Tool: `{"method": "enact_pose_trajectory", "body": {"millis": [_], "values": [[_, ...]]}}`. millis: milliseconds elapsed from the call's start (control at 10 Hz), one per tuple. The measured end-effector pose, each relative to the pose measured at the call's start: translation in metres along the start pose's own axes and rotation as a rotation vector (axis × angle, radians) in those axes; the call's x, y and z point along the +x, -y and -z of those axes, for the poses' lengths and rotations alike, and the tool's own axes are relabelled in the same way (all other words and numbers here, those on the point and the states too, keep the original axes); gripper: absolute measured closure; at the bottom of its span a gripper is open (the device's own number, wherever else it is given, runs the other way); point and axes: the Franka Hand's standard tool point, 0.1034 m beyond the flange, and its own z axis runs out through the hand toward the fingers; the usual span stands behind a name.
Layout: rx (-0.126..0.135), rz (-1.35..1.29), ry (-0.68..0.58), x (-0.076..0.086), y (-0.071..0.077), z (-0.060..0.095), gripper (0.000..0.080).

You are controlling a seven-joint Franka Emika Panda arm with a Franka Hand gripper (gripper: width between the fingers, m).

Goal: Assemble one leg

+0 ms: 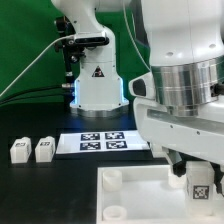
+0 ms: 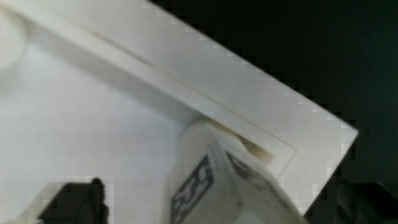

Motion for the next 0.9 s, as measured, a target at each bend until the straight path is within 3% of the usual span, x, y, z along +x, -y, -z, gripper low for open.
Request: {"method": "enact_pose_trajectory", "body": {"millis": [100, 200, 500, 700, 800, 900], "values": [[-0.01, 0.154, -0.007, 0.0007, 0.0, 0.0009, 0.0151], [-0.038, 0.376, -0.028, 0.0035, 0.0023, 0.0046, 0.0151], [-0.068, 0.804, -0.035, 0.0079, 0.0041, 0.0079, 0.0151], [-0.067, 0.767, -0.036, 0.0082, 0.0037, 0.0076, 0.0151], [-0.067, 0.768, -0.036, 0.0084, 0.0036, 0.0076, 0.0253], [-0.06, 0.678, -0.036, 0.0075, 0.0041, 0.0073, 0.0431]]}}
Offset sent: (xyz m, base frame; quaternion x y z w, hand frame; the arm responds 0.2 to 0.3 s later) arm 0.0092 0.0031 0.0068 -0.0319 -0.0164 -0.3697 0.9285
